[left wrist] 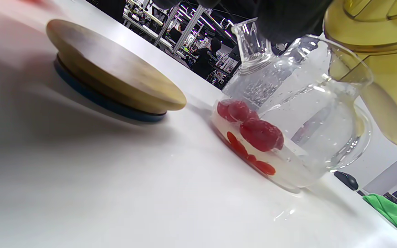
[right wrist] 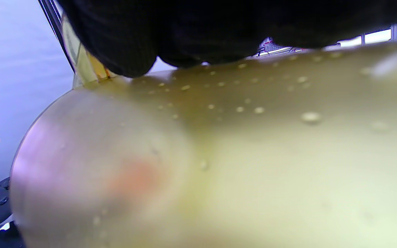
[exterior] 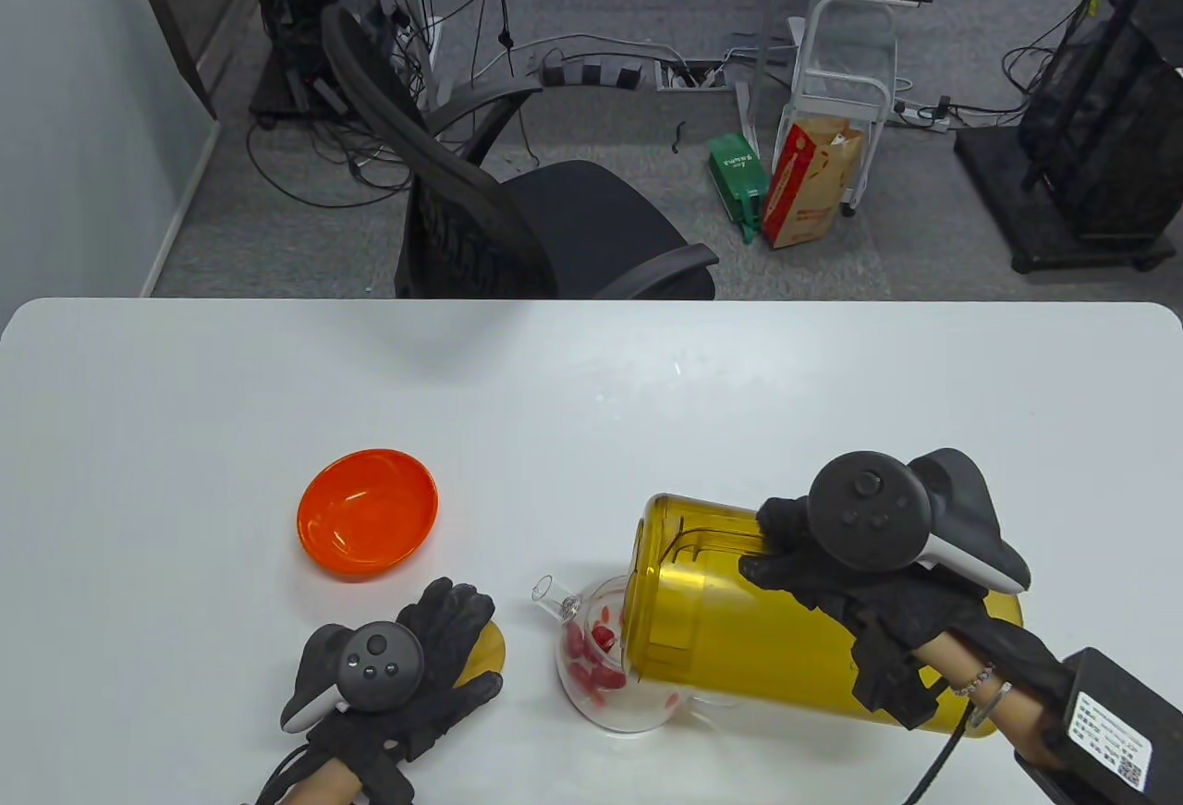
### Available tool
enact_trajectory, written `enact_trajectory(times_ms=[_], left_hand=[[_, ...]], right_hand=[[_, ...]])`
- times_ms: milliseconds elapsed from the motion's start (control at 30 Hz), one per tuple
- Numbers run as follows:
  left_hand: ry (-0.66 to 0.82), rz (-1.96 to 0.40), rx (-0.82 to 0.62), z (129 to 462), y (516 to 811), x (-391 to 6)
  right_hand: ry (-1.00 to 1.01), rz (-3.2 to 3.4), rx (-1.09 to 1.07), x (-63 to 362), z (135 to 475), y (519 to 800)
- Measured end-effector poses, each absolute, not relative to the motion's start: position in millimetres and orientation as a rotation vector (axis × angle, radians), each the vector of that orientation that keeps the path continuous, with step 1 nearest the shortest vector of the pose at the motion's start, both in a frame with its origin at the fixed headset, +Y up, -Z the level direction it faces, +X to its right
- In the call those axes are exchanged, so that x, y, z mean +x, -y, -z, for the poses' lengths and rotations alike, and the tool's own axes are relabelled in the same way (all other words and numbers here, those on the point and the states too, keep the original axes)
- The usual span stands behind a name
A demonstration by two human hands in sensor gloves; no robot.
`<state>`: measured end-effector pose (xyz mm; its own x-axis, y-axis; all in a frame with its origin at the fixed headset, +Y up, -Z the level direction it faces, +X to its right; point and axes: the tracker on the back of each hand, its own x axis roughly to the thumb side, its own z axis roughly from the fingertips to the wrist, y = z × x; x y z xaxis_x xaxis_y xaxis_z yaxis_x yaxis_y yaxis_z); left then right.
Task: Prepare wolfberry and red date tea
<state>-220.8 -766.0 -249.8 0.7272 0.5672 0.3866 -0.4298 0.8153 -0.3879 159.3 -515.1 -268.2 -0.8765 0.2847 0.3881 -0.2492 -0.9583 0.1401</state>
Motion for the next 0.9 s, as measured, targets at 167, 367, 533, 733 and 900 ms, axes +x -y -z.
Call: enact_trajectory(times_ms=[167, 367, 533, 733, 900], left_hand=[[0.517, -0.557, -0.282, 249.7, 765.9, -220.8], [0.517, -0.556, -0.281, 249.6, 765.8, -220.8], [0.517, -0.557, -0.281, 249.6, 765.8, -220.8], [0.518, -0.557, -0.282, 249.5, 765.8, -220.8], [0.518, -0.557, -0.284, 249.5, 765.9, -220.8]], right_hand=[[-0.126, -2.803, 0.601, 158.6, 268.2, 514.8], [-0.126, -2.804, 0.6, 158.5, 268.1, 514.6], [-0.126, -2.804, 0.6, 158.3, 267.6, 514.4], [-0.127, -2.805, 0.6, 158.1, 267.7, 514.1], [-0.128, -2.805, 0.599, 158.0, 267.7, 514.1]])
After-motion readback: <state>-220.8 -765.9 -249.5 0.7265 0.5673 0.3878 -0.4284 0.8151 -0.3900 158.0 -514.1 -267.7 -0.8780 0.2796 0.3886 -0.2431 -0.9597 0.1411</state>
